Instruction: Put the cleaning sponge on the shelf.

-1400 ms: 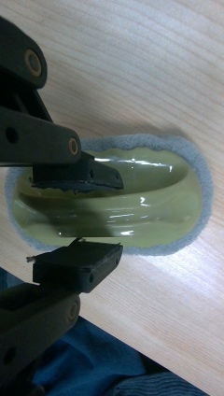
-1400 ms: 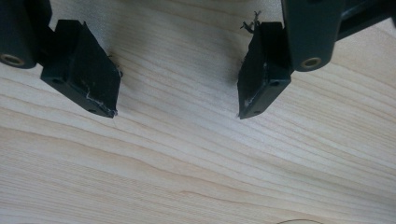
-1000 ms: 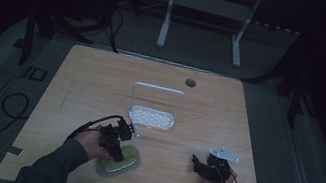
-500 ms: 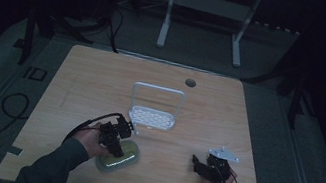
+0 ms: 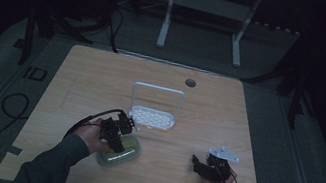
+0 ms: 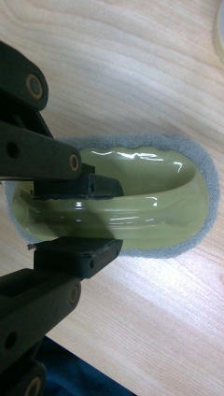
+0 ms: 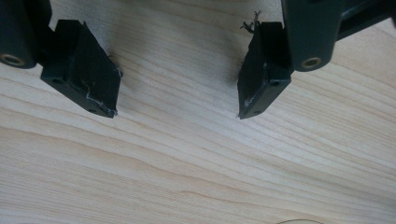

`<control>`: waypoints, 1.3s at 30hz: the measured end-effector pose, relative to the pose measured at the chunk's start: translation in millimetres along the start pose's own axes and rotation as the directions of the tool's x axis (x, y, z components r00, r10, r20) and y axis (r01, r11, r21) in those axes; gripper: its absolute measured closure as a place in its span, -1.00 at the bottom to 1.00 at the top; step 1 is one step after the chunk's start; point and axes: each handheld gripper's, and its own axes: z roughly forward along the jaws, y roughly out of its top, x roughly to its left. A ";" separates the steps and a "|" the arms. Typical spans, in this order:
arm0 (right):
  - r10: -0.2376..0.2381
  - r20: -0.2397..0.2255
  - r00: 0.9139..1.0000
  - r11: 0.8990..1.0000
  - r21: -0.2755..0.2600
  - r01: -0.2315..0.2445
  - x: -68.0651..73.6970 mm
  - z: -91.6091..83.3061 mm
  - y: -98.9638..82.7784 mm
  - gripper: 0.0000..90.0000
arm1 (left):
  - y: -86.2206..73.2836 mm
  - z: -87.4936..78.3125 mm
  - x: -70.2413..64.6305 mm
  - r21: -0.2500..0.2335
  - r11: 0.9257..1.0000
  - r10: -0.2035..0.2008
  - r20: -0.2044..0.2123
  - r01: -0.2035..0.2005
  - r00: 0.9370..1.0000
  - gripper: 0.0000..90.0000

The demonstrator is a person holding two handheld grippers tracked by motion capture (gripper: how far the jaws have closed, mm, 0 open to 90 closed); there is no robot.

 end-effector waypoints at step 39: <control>-0.004 0.000 1.000 1.000 -0.001 0.004 -0.2 0.2 0.1 -0.35 | 16.4 -5.1 14.2 -0.090 0.988 0.117 -0.107 -0.127 0.987 0.60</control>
